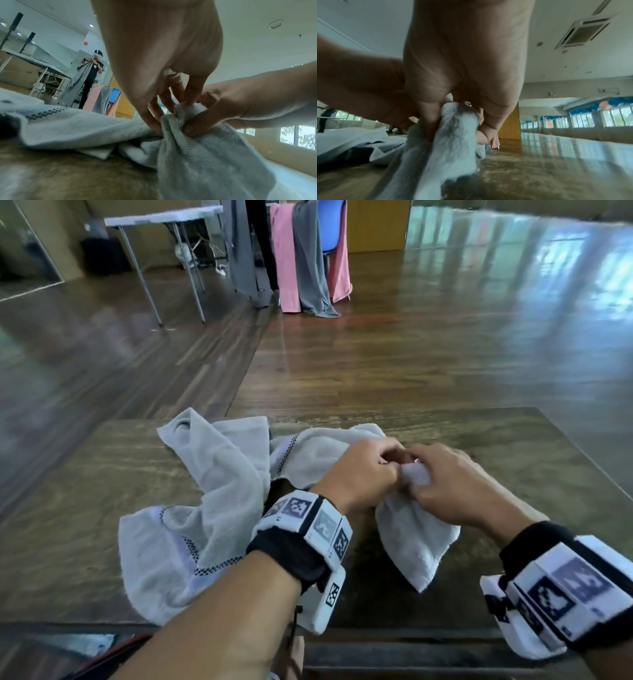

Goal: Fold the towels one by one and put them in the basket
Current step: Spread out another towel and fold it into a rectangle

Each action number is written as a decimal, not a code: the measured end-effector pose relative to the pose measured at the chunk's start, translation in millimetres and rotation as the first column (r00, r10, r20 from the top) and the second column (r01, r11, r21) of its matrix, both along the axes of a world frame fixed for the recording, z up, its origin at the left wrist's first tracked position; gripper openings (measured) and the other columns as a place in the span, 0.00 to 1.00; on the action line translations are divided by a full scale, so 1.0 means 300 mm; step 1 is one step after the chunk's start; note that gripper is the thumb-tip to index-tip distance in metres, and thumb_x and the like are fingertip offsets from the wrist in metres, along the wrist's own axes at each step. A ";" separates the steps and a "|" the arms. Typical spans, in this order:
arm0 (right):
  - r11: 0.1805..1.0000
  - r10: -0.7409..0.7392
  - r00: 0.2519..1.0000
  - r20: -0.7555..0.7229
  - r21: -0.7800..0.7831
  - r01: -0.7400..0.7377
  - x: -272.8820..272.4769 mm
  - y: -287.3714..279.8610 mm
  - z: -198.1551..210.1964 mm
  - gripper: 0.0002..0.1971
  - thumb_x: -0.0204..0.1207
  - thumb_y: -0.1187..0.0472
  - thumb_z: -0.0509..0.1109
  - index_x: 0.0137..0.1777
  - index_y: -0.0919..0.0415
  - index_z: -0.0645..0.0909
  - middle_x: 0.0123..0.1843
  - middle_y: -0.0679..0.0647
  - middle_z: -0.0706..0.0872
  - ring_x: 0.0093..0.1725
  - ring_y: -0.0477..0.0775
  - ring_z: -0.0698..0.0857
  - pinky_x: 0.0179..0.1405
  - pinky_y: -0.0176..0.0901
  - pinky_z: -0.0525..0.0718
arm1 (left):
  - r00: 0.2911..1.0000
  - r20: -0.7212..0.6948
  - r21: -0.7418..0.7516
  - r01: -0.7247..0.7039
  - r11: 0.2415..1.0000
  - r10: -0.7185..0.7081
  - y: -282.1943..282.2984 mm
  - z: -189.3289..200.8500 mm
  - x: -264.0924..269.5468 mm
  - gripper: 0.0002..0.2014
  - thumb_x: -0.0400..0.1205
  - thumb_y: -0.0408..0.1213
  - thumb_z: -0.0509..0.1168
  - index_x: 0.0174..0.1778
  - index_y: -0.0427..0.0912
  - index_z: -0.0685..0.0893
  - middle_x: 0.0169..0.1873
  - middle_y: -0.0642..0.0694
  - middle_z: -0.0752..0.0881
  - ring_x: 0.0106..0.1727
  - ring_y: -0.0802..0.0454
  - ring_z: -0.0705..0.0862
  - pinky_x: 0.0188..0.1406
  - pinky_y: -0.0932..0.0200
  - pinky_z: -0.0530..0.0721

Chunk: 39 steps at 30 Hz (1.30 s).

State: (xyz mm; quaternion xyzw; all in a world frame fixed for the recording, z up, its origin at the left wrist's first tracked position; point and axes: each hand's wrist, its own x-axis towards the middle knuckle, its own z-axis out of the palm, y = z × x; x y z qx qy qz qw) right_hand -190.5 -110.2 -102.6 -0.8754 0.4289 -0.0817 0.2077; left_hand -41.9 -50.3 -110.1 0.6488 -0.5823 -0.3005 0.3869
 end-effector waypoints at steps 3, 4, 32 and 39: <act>0.998 -0.014 0.988 0.156 -0.055 0.023 -0.077 -0.010 -0.007 0.08 0.72 0.57 0.72 0.48 0.43 0.81 0.51 0.45 0.78 0.54 0.54 0.83 0.53 0.50 0.82 | 0.889 0.451 0.055 -0.114 0.992 0.077 -0.017 -0.040 0.032 0.20 0.72 0.39 0.69 0.62 0.49 0.80 0.61 0.44 0.78 0.64 0.43 0.77 0.65 0.44 0.79; 0.999 0.016 0.977 0.213 -0.046 -0.007 -0.105 -0.014 -0.006 0.11 0.72 0.61 0.73 0.48 0.42 0.83 0.52 0.44 0.77 0.54 0.50 0.82 0.52 0.43 0.80 | 0.827 0.561 0.171 -0.141 0.975 0.021 -0.013 -0.056 0.043 0.26 0.72 0.40 0.69 0.68 0.53 0.76 0.66 0.44 0.73 0.70 0.41 0.70 0.70 0.40 0.73; 0.967 0.075 0.987 0.141 0.231 -0.107 -0.184 -0.064 0.107 0.33 0.59 0.37 0.68 0.68 0.35 0.68 0.57 0.44 0.80 0.52 0.53 0.85 0.52 0.59 0.87 | 0.407 -0.895 0.171 -0.069 0.983 0.185 -0.054 0.146 -0.042 0.34 0.86 0.57 0.53 0.74 0.30 0.78 0.66 0.31 0.85 0.66 0.35 0.85 0.67 0.41 0.82; 0.993 0.056 0.945 0.323 -0.119 -0.018 -0.196 -0.084 0.108 0.12 0.82 0.63 0.68 0.43 0.43 0.84 0.38 0.39 0.87 0.37 0.41 0.84 0.39 0.34 0.82 | 0.376 -0.921 0.110 -0.005 0.994 0.104 -0.030 0.164 -0.050 0.28 0.87 0.52 0.56 0.71 0.32 0.77 0.56 0.34 0.88 0.47 0.39 0.91 0.32 0.51 0.90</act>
